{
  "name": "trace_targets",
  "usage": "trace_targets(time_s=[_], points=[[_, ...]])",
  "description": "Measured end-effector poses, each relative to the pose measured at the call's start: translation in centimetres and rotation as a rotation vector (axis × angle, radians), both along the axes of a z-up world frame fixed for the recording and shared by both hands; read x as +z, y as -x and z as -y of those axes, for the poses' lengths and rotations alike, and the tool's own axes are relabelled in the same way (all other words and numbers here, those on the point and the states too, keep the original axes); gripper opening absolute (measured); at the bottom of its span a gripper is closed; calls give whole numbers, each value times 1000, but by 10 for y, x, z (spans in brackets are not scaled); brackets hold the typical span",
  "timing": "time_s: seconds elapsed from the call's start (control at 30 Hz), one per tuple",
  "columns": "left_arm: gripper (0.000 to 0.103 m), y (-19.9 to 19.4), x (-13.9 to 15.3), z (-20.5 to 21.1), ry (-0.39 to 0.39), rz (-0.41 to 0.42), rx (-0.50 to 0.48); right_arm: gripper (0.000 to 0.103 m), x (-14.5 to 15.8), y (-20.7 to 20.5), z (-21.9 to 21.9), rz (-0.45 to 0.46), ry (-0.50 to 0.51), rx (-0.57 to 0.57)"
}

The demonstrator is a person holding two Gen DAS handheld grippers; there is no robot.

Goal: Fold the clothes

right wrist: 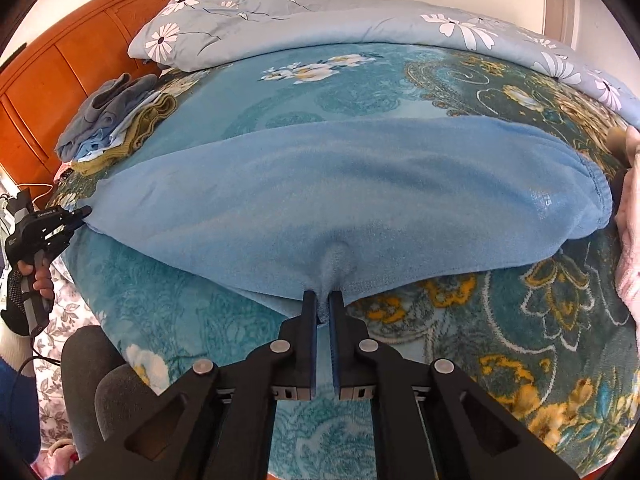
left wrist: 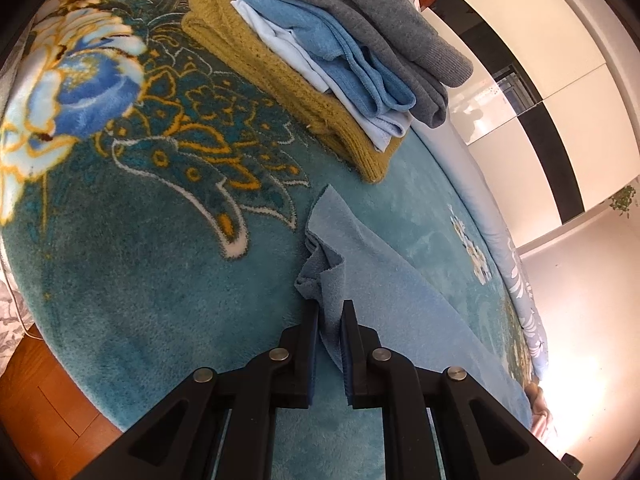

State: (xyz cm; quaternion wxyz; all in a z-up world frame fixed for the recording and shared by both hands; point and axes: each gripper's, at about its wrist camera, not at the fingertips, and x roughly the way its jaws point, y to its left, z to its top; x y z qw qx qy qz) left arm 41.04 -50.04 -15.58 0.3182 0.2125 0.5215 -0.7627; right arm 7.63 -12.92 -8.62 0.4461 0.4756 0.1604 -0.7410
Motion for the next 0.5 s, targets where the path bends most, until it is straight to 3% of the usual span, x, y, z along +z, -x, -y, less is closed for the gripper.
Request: trace_targets(time_s=[0.13,0.27,0.33,0.4,0.5], points=[[12,3,0,2,-11,-5,3,5,-12,-1,-4,36,1,-3],[10,6,5,1,5,20,7,8,-5,6,-9,81,59,-17],[10,8,11,-2,24,29,14,15,4,12,-15,90,109,-30],[10,11,23,-6,62,32,18,29,11,22,-25,92,150,-60],[10,19,46,-14,126,31,18,30,19,45,-43,75,197,-157]])
